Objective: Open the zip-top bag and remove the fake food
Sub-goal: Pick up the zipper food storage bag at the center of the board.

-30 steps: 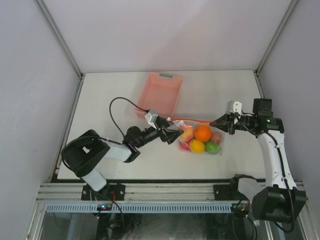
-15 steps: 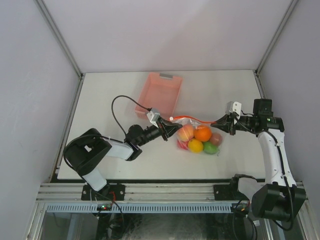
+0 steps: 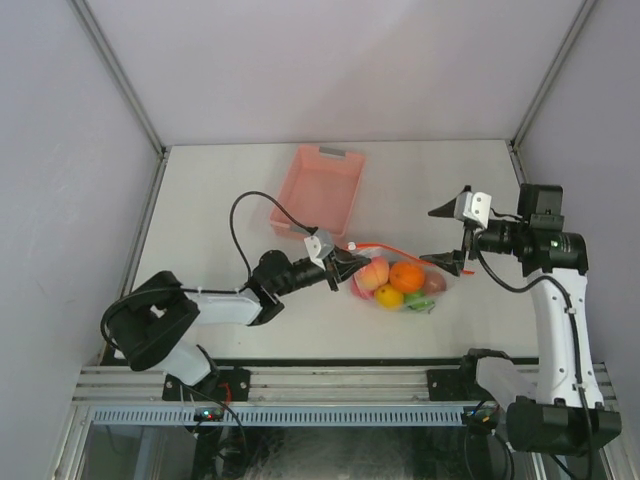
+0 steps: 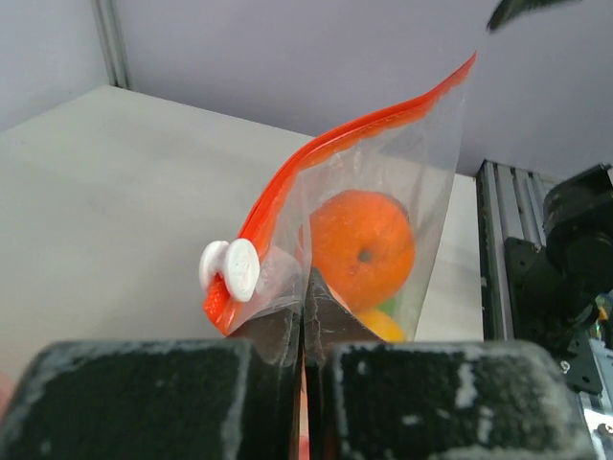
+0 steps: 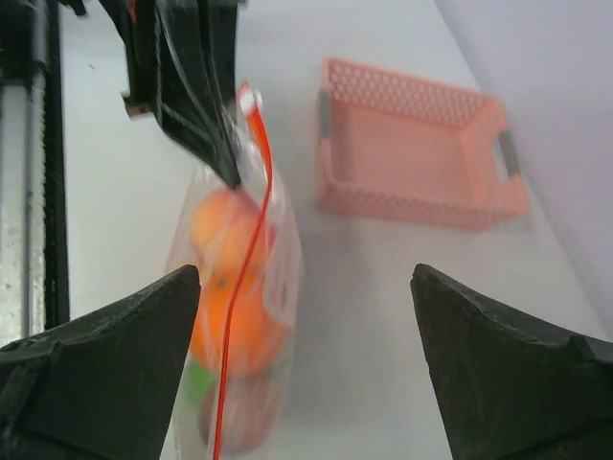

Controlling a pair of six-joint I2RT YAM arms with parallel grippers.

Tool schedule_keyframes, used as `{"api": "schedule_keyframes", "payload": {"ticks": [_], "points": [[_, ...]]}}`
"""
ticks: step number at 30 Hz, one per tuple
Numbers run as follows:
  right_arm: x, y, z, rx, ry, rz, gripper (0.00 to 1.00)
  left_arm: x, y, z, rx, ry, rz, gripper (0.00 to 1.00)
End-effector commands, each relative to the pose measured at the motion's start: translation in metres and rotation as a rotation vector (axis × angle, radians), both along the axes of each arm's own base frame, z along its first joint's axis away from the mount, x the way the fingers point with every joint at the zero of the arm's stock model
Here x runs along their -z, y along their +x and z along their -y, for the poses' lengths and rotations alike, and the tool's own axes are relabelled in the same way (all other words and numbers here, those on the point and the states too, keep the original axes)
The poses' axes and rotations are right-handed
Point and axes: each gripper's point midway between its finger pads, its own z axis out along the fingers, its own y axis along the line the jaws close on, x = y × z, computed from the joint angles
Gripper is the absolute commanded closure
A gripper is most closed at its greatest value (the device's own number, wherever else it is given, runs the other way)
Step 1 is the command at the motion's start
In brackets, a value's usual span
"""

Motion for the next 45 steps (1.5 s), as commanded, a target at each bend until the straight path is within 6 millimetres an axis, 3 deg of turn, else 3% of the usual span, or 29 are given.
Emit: {"api": "schedule_keyframes", "payload": {"ticks": [1,6,11,13,16,23,28,31,34,36,38,45], "points": [[-0.028,-0.013,-0.027,-0.09,-0.022,-0.049,0.09,-0.031,-0.009,0.01,0.015,0.079,0.216,1.0],[-0.026,-0.012,-0.066,-0.184,-0.062,-0.163,0.17,-0.034,-0.013,0.013,0.002,0.171,0.28,1.0],[-0.01,-0.002,-0.083,-0.179,-0.061,-0.302,0.46,-0.042,-0.018,0.013,-0.002,0.165,0.295,1.0],[-0.001,-0.003,-0.088,-0.188,-0.061,-0.339,0.53,-0.045,-0.019,0.013,-0.002,0.158,0.296,1.0],[0.016,-0.003,-0.092,-0.176,-0.1,-0.348,0.57,-0.049,-0.02,0.013,-0.001,0.15,0.3,1.0],[0.034,-0.005,-0.096,-0.193,-0.132,-0.369,0.65,-0.053,-0.022,0.014,0.004,0.137,0.297,1.0],[0.045,-0.004,-0.098,-0.192,-0.169,-0.365,0.8,-0.054,-0.022,0.013,-0.002,0.117,0.288,1.0],[0.048,-0.007,-0.099,-0.207,-0.181,-0.364,0.82,-0.053,-0.023,0.013,0.002,0.108,0.28,1.0],[0.048,-0.009,-0.1,-0.218,-0.188,-0.358,0.97,-0.053,-0.023,0.011,-0.002,0.103,0.279,1.0],[0.049,-0.01,-0.099,-0.224,-0.192,-0.35,1.0,-0.051,-0.023,0.01,-0.006,0.102,0.279,0.99],[0.046,-0.012,-0.099,-0.23,-0.191,-0.337,1.0,-0.049,-0.024,0.007,-0.01,0.092,0.278,0.95],[0.026,-0.023,-0.093,-0.273,-0.107,-0.316,1.0,-0.042,-0.027,-0.001,0.023,-0.004,0.229,0.55]]}}
